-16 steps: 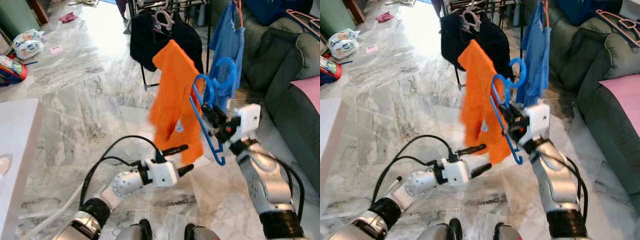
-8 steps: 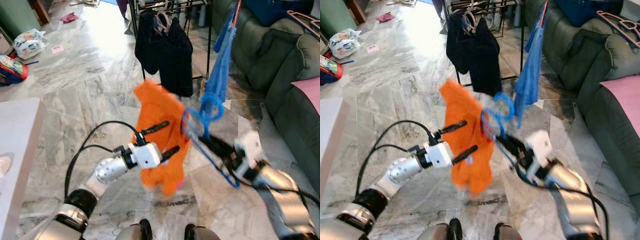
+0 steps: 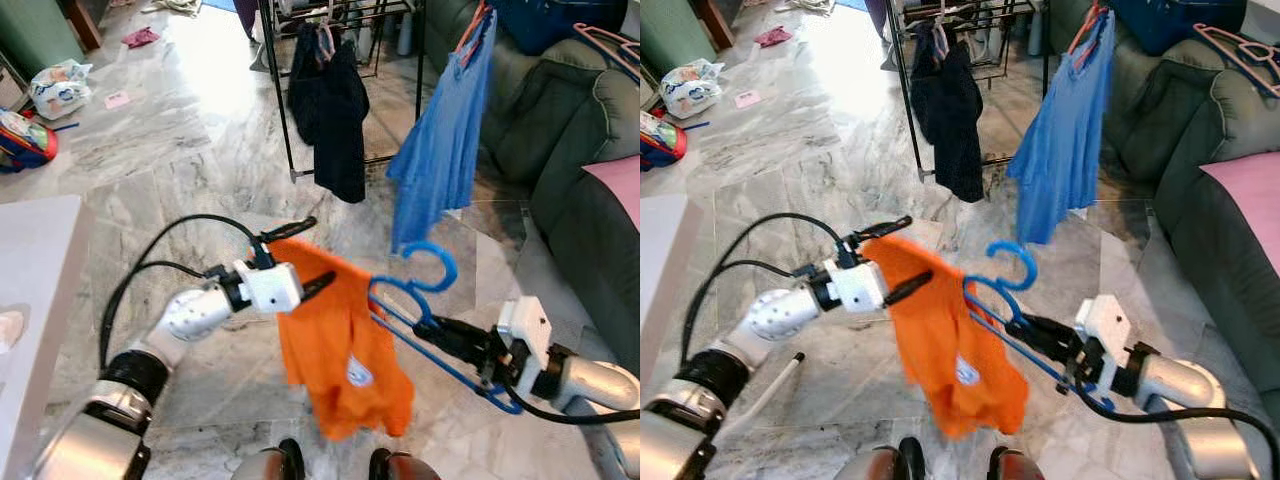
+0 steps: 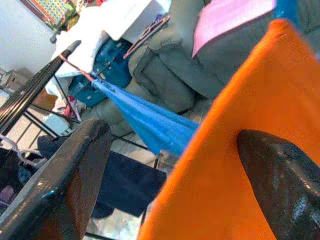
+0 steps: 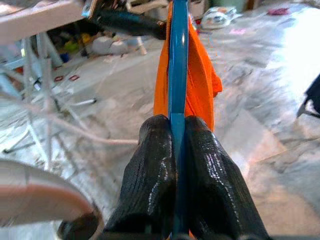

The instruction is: Hang hanger

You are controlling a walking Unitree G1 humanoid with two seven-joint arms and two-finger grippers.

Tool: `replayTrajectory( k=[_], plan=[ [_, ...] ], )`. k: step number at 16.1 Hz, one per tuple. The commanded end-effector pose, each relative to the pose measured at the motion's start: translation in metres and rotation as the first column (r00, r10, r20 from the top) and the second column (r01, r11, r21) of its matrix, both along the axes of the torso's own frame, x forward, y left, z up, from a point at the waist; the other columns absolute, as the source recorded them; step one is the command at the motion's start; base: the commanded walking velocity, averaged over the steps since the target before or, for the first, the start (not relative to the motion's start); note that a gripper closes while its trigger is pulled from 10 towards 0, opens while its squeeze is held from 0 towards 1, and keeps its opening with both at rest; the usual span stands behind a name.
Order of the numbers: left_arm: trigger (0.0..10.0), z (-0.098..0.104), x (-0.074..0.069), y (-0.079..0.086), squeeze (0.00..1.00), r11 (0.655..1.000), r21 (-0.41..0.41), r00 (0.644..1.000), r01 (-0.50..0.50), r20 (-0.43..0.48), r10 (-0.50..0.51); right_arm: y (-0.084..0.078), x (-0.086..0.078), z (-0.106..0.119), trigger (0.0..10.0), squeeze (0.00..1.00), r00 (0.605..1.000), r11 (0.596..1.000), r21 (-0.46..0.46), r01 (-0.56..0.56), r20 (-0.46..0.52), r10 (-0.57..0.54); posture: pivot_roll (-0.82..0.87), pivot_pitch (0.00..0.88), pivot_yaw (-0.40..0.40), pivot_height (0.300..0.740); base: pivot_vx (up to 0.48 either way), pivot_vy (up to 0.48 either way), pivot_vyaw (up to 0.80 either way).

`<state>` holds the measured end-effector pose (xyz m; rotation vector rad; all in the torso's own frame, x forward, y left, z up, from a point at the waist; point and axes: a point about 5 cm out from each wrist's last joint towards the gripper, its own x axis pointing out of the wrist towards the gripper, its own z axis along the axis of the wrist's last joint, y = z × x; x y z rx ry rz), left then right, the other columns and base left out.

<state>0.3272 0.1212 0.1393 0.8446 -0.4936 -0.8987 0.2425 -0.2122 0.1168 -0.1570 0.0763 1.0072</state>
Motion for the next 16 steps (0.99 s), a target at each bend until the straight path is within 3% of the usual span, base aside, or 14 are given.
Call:
replayTrajectory(
  k=[1,3,7,8,10,11,12,13,14,16],
  plan=[
    [10.0,-0.003,0.000,0.004,1.00,0.999,0.048,1.000,0.004,-0.005,-0.004,0.006,-0.004,0.009,10.0,0.00,0.996,0.996,-0.002,-0.084,0.030,0.084,-0.06,0.204,0.074,0.740,0.000,0.000,0.00],
    [10.0,-0.003,0.001,0.008,1.00,0.995,0.101,1.000,0.018,-0.006,-0.017,0.002,-0.007,0.009,10.0,0.00,0.993,0.992,-0.042,-0.119,0.015,0.120,-0.05,0.204,0.074,0.740,0.000,0.000,0.00],
    [10.0,-0.011,0.001,0.019,1.00,0.969,0.232,0.992,0.083,-0.109,-0.059,-0.008,-0.007,0.011,10.0,0.00,0.986,0.973,-0.166,-0.160,0.017,0.165,-0.05,0.205,0.079,0.740,0.000,0.000,0.00],
    [10.0,-0.014,0.000,0.020,0.91,0.957,0.268,0.987,0.108,-0.142,-0.071,-0.009,-0.006,0.012,10.0,0.00,0.984,0.963,-0.212,-0.165,0.032,0.175,-0.05,0.206,0.080,0.740,0.000,0.000,0.00],
    [9.5,-0.017,0.002,0.020,0.00,0.946,0.297,0.977,0.128,-0.200,-0.069,-0.010,-0.002,0.014,10.0,0.00,0.982,0.955,-0.257,-0.149,0.072,0.173,-0.06,0.206,0.079,0.740,0.000,0.000,0.00],
    [3.7,-0.018,0.003,0.018,0.00,0.948,0.289,0.970,0.132,-0.234,-0.064,-0.008,0.000,0.016,10.0,0.00,0.979,0.950,-0.276,-0.146,0.096,0.179,-0.06,0.206,0.080,0.740,0.000,0.000,0.00],
    [3.4,-0.018,0.004,0.016,0.00,0.946,0.289,0.965,0.148,-0.251,-0.074,-0.006,0.001,0.018,10.0,0.00,0.976,0.946,-0.288,-0.147,0.113,0.186,-0.06,0.207,0.082,0.740,0.000,0.000,0.00],
    [0.9,-0.018,0.004,0.014,0.00,0.946,0.286,0.964,0.153,-0.253,-0.080,-0.006,0.002,0.018,10.0,0.00,0.975,0.945,-0.292,-0.147,0.120,0.189,-0.06,0.207,0.082,0.740,0.000,0.000,0.00],
    [0.0,-0.019,0.004,0.013,0.00,0.947,0.278,0.959,0.160,-0.271,-0.083,-0.005,0.003,0.020,10.0,0.00,0.973,0.943,-0.300,-0.146,0.131,0.192,-0.06,0.208,0.084,0.740,0.000,0.000,0.00],
    [0.0,-0.023,0.003,0.010,0.00,0.938,0.294,0.947,0.184,-0.307,-0.090,-0.004,0.005,0.021,10.0,0.00,0.967,0.933,-0.325,-0.154,0.143,0.210,-0.07,0.210,0.086,0.740,0.000,0.000,0.00]
  ],
)
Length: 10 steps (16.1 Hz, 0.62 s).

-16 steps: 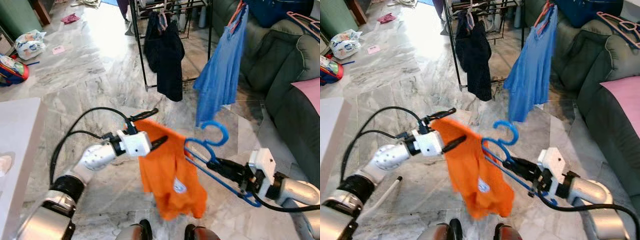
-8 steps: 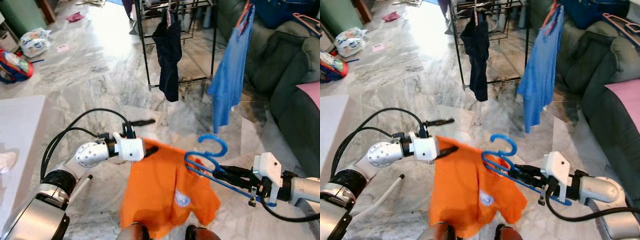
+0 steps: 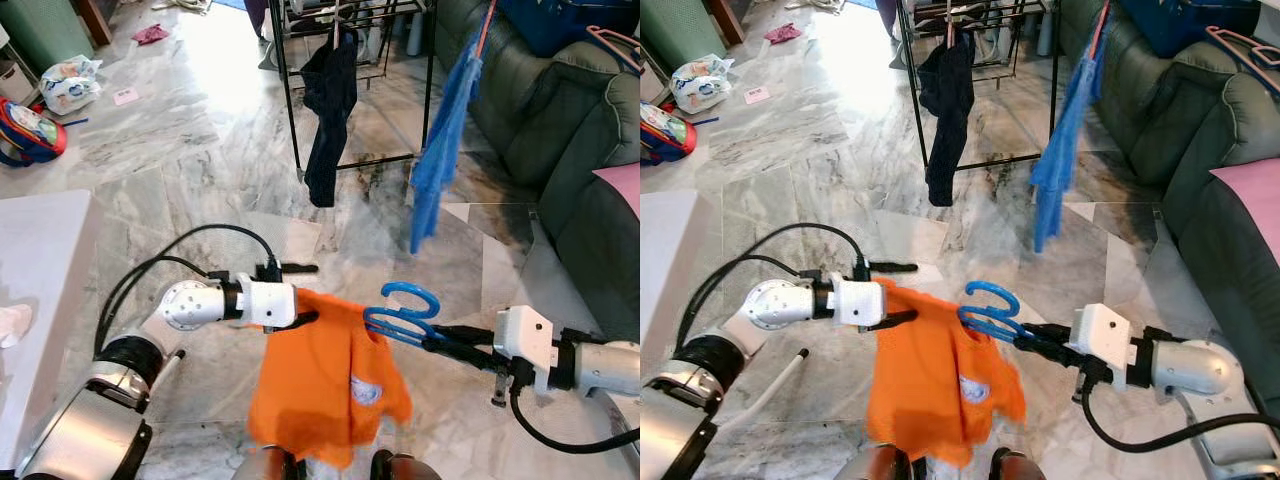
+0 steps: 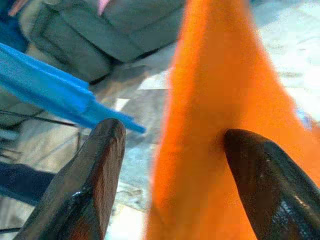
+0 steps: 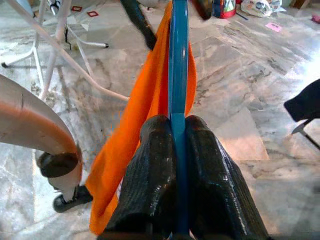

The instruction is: Hang hanger

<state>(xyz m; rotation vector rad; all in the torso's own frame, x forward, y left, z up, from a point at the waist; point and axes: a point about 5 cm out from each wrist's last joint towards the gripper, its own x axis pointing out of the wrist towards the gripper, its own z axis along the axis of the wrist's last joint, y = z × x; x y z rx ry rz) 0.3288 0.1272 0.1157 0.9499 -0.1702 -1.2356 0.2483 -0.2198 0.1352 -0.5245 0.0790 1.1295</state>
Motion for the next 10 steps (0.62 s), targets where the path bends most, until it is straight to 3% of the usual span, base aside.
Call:
replayTrajectory(
  k=[1,10],
  plan=[
    [0.0,-0.0006,0.0019,0.0032,0.00,1.000,0.025,0.999,-0.003,-0.044,0.004,0.0031,-0.0005,0.0030,10.0,0.00,0.999,0.999,-0.022,-0.043,0.026,0.043,-0.07,0.210,0.086,0.740,0.000,0.000,0.00],
    [0.0,-0.0006,0.0029,0.0006,0.00,0.998,0.052,0.994,0.025,-0.108,-0.020,0.0029,-0.0014,-0.0046,10.0,0.00,0.998,0.997,-0.060,-0.051,0.021,0.052,-0.07,0.213,0.090,0.740,0.000,0.000,0.00]
  ],
)
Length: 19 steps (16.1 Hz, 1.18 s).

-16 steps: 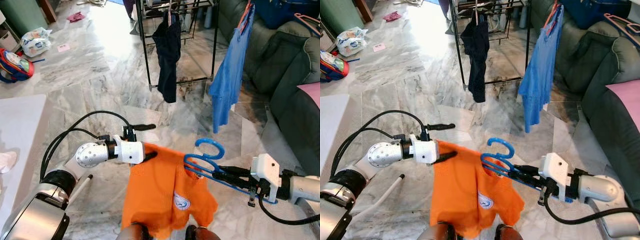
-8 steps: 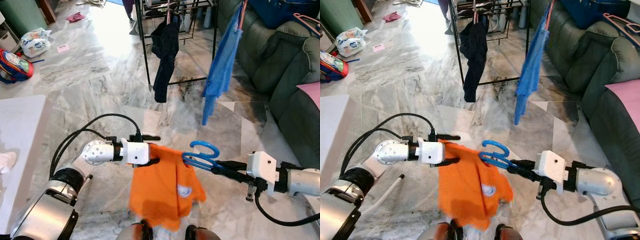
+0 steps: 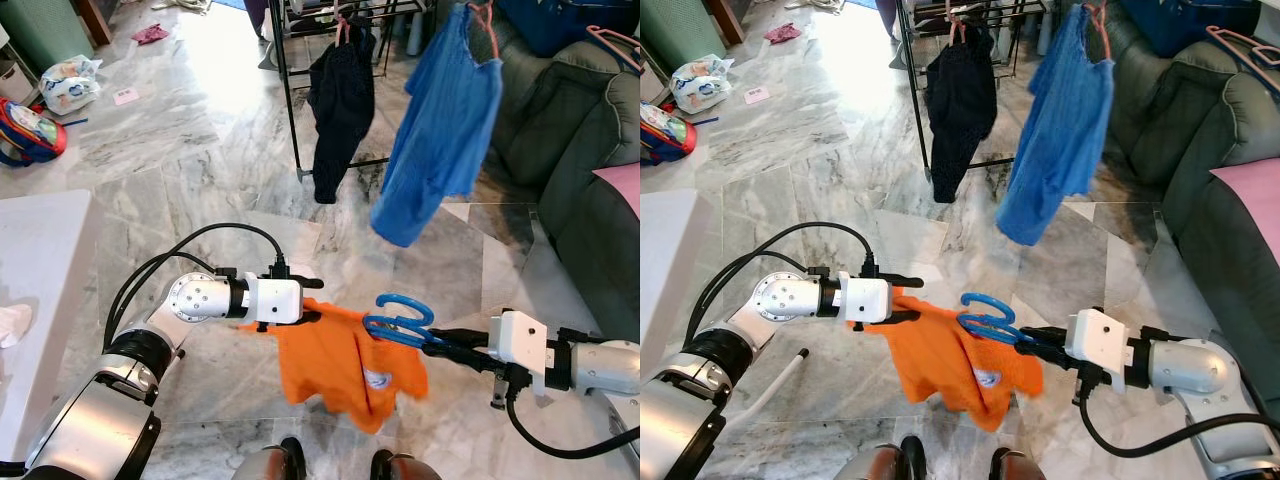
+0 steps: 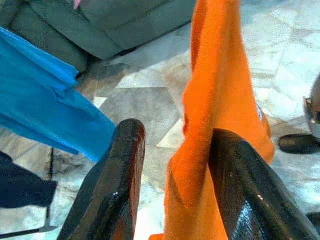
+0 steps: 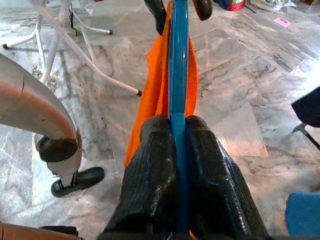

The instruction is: Hang hanger

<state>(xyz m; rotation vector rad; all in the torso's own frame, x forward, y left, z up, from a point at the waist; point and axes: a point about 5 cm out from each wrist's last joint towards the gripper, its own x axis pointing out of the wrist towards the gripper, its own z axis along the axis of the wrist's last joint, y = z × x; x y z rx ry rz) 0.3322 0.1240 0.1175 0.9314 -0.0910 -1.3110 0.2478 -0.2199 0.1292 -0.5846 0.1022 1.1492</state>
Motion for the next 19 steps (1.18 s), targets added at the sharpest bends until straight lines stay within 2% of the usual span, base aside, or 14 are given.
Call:
replayTrajectory(
  k=[1,4,14,18,19],
  plan=[
    [0.0,-0.004,-0.002,0.004,0.00,1.000,0.022,1.000,-0.001,-0.029,0.002,0.003,-0.001,0.001,10.0,0.00,0.999,1.000,0.001,-0.031,0.017,0.031,-0.07,0.213,0.090,0.740,0.000,0.000,0.00],
    [0.0,-0.011,-0.005,0.004,0.00,0.998,0.061,0.997,0.023,-0.075,-0.019,0.004,0.000,0.002,10.0,0.00,0.999,1.000,0.002,-0.031,0.025,0.031,-0.07,0.217,0.092,0.740,0.000,0.000,0.00],
    [0.0,-0.018,-0.007,0.003,0.00,0.995,0.094,0.992,0.032,-0.122,-0.021,0.007,0.003,0.003,10.0,0.00,0.999,1.000,0.006,-0.027,0.034,0.027,-0.07,0.218,0.098,0.740,0.000,0.000,0.00],
    [0.0,-0.017,-0.006,0.004,0.00,0.995,0.094,0.992,0.025,-0.124,-0.013,0.004,0.009,-0.001,10.0,0.00,0.998,0.998,0.001,0.058,0.001,-0.058,-0.07,0.215,0.100,0.740,0.000,0.000,0.00],
    [0.0,-0.017,-0.006,0.005,0.00,0.995,0.094,0.992,0.016,-0.124,-0.005,0.003,0.012,-0.002,10.0,1.00,0.993,0.996,0.023,0.086,-0.079,-0.083,-0.07,0.213,0.101,0.740,0.000,0.000,0.00]
  ],
)
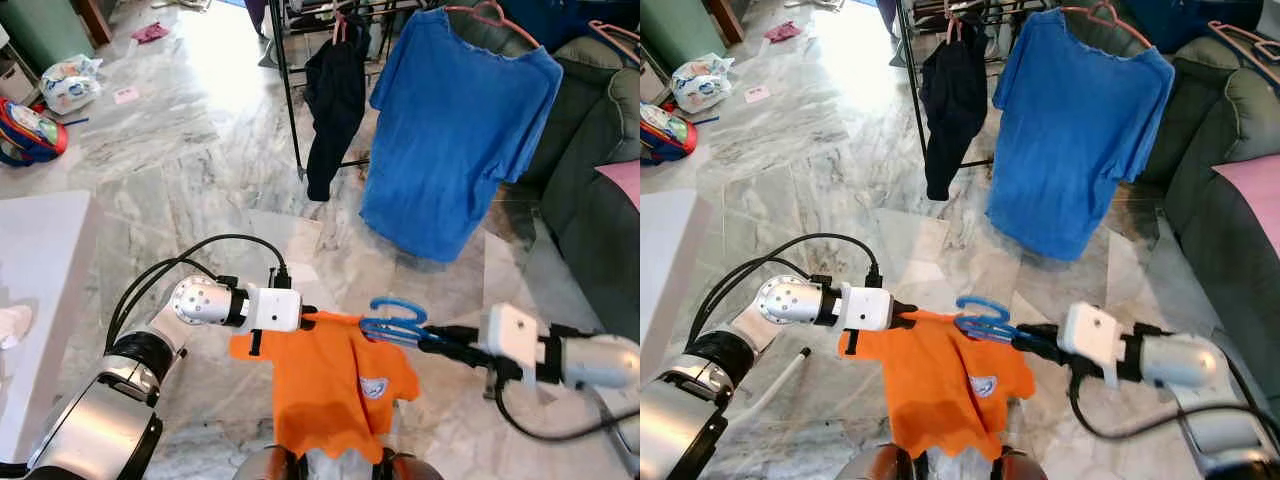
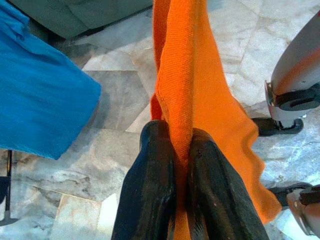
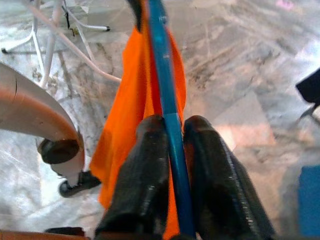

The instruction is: Hang hanger

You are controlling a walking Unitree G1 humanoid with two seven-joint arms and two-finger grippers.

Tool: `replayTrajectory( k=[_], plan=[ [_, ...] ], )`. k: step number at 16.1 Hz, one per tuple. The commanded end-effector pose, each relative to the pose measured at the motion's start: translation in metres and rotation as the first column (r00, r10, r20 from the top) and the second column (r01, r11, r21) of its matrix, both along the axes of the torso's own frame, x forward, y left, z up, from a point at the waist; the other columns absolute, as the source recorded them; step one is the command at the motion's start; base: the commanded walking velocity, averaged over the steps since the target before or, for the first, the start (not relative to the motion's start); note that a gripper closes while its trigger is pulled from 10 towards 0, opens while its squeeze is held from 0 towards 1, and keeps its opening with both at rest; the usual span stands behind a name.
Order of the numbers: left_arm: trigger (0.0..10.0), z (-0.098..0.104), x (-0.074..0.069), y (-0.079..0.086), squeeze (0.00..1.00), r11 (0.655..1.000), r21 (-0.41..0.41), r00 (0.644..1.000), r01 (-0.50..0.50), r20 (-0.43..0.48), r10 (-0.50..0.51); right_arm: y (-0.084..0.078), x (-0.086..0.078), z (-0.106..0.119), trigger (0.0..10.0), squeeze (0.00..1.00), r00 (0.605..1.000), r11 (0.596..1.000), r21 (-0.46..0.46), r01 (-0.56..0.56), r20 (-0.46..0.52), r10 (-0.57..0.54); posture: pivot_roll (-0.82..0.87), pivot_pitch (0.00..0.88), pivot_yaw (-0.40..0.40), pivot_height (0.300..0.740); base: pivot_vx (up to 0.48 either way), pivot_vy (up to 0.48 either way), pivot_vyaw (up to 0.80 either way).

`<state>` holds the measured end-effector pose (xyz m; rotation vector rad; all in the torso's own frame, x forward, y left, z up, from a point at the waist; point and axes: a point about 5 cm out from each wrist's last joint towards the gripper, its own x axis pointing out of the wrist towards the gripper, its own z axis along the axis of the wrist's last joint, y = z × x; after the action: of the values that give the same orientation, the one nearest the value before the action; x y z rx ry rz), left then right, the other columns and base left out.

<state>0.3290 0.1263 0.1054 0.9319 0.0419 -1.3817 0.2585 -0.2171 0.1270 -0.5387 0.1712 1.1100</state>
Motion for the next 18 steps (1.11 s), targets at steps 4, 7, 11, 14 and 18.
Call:
replayTrajectory(
  k=[4,7,11,14,18],
  plan=[
    [0.0,-0.005,0.000,0.008,0.00,0.999,0.015,0.999,-0.039,-0.026,0.039,-0.009,0.004,0.000,10.0,1.00,0.998,0.995,-0.079,0.056,-0.017,-0.058,-0.07,0.206,0.101,0.740,0.000,0.000,0.00],
    [0.0,-0.005,0.002,0.016,0.00,0.996,0.029,0.996,-0.080,-0.035,0.081,-0.015,0.006,0.011,10.0,1.00,0.998,0.991,-0.112,0.070,0.010,-0.069,-0.07,0.200,0.100,0.740,0.000,0.000,0.00],
    [0.0,-0.005,0.008,0.034,0.00,0.972,0.003,0.970,-0.236,-0.054,0.236,-0.028,0.013,0.033,10.0,1.00,0.987,0.985,-0.110,0.135,0.097,-0.125,-0.07,0.195,0.100,0.740,0.000,0.000,0.00],
    [0.0,-0.001,0.012,0.041,0.00,0.955,-0.022,0.954,-0.297,-0.046,0.295,-0.039,0.023,0.047,10.0,1.00,0.932,0.953,-0.096,0.288,0.257,-0.256,-0.07,0.194,0.101,0.740,0.000,0.000,0.00],
    [0.0,0.009,0.022,0.048,0.00,0.895,-0.137,0.904,-0.424,-0.002,0.428,-0.039,0.037,0.057,10.0,1.00,0.779,0.870,0.058,0.490,0.419,-0.466,-0.07,0.196,0.102,0.740,0.000,0.000,0.00]
  ],
)
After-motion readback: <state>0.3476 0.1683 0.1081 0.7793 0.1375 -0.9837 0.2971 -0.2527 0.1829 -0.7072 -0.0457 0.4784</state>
